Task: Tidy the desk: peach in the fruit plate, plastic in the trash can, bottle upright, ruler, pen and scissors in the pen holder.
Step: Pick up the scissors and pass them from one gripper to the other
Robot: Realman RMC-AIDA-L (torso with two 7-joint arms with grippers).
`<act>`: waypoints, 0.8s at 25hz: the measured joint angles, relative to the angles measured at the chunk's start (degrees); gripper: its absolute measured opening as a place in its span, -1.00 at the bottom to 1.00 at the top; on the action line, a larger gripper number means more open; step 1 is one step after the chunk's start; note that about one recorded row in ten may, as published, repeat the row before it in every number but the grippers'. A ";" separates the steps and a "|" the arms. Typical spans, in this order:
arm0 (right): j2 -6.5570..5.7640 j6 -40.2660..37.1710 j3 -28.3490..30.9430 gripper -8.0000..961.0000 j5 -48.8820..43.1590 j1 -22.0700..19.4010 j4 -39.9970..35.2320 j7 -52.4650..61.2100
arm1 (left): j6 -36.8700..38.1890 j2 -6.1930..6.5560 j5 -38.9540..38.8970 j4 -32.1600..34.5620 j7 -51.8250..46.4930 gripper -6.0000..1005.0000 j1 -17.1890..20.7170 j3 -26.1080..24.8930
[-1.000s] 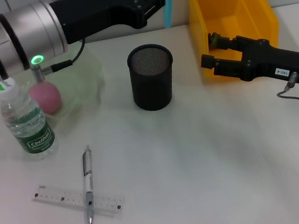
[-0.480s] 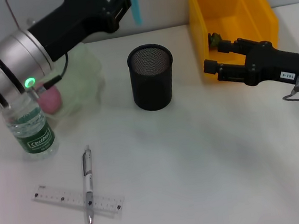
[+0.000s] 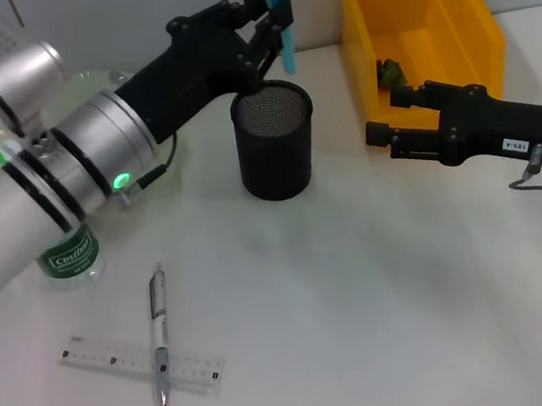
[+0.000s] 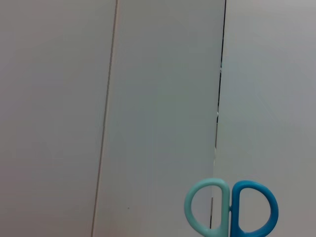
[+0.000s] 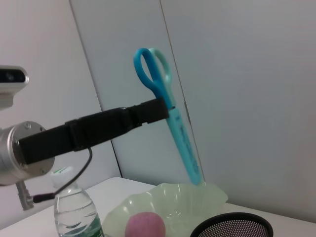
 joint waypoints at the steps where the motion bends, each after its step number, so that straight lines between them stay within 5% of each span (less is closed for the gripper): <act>1: 0.00 0.01 0.00 0.70 -0.02 -0.06 0.04 0.00 | -0.07 -0.02 -4.16 -1.67 2.89 -0.45 -0.77 2.30; 11: 0.45 -0.10 -0.10 0.70 -0.79 0.36 0.13 -0.10 | -0.18 0.00 -17.35 -8.88 13.15 -0.44 -2.25 8.14; 20: 1.15 0.02 -0.18 0.70 -1.71 1.55 0.18 -0.11 | -0.87 -0.01 -18.81 -11.06 15.05 -0.44 -2.09 8.12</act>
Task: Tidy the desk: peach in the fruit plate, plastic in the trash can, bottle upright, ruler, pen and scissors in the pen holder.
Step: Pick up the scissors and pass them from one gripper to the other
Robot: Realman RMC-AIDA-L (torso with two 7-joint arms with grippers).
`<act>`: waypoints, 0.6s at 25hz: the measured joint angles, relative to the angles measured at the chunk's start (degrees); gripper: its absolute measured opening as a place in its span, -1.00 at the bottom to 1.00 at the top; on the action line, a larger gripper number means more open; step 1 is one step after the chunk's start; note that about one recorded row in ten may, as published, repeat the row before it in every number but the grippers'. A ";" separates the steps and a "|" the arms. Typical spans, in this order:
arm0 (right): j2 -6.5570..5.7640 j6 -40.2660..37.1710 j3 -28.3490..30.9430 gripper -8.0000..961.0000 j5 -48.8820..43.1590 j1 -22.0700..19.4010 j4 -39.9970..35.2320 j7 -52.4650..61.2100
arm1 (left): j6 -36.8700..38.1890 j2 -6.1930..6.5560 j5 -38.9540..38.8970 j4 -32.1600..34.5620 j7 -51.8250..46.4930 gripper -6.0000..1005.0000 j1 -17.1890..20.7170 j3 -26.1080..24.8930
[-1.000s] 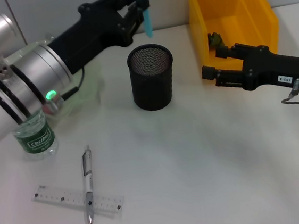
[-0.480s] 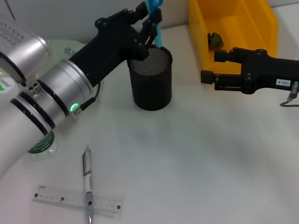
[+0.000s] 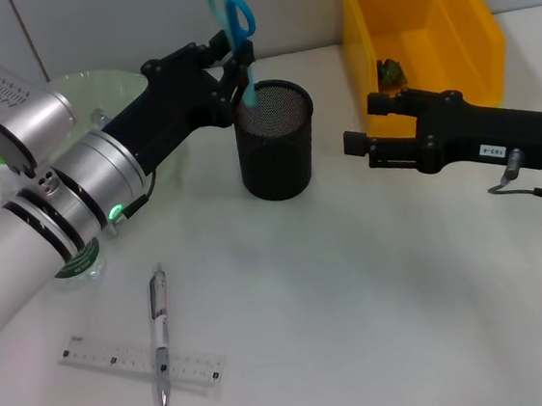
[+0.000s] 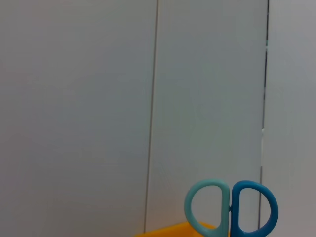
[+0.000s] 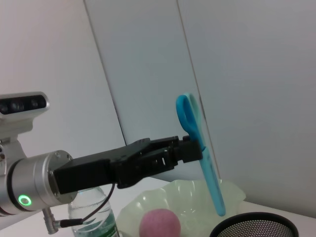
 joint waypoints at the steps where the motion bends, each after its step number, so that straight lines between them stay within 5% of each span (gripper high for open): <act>1: 0.12 0.01 0.00 0.70 -0.50 0.29 0.01 0.01 | 0.04 0.00 -0.38 -0.02 0.24 -0.44 0.31 0.10; 15: 0.47 0.05 -0.08 0.70 -1.84 1.20 0.17 0.36 | 0.99 0.00 -5.38 -0.11 0.53 -0.43 0.55 5.93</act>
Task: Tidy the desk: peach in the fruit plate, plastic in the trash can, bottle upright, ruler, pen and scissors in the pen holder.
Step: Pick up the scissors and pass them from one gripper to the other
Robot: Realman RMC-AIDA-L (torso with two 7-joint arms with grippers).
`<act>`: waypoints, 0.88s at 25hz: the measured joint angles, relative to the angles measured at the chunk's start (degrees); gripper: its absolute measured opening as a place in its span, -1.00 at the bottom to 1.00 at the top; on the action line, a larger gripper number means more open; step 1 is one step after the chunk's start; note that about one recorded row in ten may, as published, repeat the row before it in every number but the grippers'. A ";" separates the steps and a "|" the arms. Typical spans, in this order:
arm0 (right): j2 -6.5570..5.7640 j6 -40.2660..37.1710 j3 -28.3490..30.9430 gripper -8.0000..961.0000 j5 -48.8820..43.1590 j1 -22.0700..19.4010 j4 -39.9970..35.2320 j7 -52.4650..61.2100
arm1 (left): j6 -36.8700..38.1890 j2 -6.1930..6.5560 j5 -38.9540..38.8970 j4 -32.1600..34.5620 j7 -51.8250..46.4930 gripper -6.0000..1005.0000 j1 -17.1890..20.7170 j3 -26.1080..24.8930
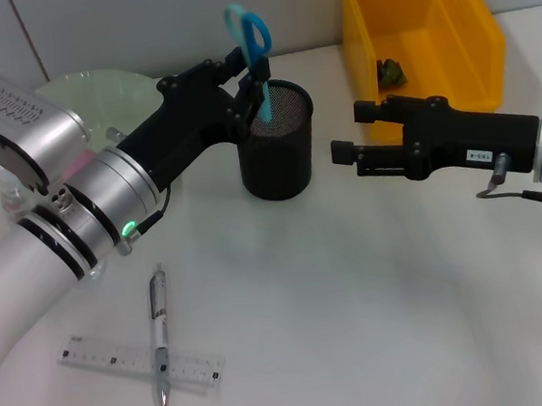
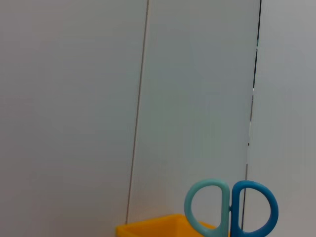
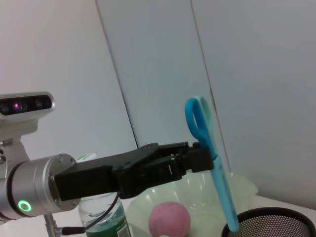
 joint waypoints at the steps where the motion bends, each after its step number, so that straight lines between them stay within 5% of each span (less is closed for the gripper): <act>1: 0.10 0.00 -0.01 0.70 -0.13 0.22 0.00 0.00 | -0.12 0.00 -0.25 -0.24 0.09 -0.43 0.00 0.05; 22: 0.23 -0.01 -0.01 0.70 -0.14 1.08 0.51 -0.07 | 1.25 0.00 -2.24 -0.50 -0.39 -0.42 0.23 0.29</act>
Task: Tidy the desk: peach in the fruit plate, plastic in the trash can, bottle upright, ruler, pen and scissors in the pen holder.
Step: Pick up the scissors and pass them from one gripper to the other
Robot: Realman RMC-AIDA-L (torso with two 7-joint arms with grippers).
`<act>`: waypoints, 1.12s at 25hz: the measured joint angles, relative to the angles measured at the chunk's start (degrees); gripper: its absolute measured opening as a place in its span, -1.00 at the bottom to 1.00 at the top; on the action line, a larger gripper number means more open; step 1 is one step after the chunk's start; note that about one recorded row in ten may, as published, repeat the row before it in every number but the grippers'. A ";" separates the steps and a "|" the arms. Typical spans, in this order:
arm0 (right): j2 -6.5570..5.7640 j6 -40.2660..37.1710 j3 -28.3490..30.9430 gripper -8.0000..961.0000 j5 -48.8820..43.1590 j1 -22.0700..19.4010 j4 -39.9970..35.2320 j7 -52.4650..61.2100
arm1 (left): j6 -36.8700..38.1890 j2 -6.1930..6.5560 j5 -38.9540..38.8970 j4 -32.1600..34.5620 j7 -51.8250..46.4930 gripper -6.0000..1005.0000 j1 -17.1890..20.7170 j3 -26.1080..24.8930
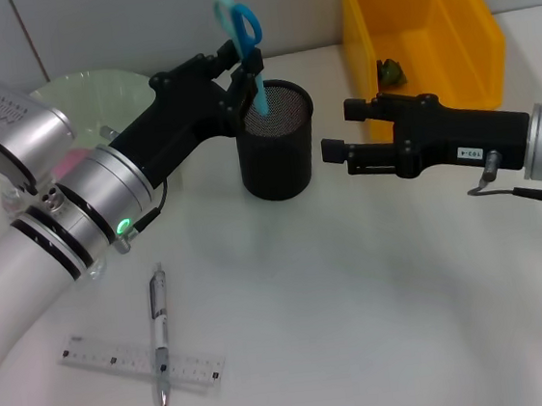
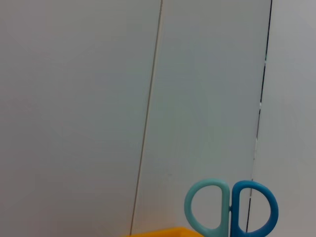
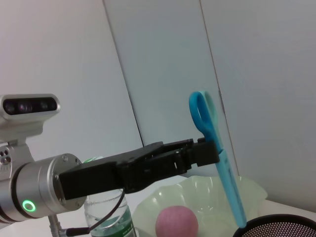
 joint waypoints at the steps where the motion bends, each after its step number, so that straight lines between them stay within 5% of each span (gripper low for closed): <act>1: 0.00 0.00 0.00 0.70 0.00 0.02 0.01 0.00 | 0.55 0.00 -0.80 -0.02 0.16 -0.42 0.00 0.26; 15: 0.06 -1.47 -0.09 0.70 0.00 0.15 -0.09 0.07 | 2.36 0.10 -0.80 0.22 -1.57 -0.41 0.99 1.12; 21: -0.55 -7.21 0.19 0.70 0.01 -0.39 -0.55 0.12 | 11.30 1.73 6.04 0.40 -9.91 -0.41 4.31 -0.22; 28: -2.70 -14.90 0.56 0.70 0.08 -1.99 -1.89 1.32 | 22.29 4.28 19.59 0.99 -17.29 -0.41 8.15 -5.51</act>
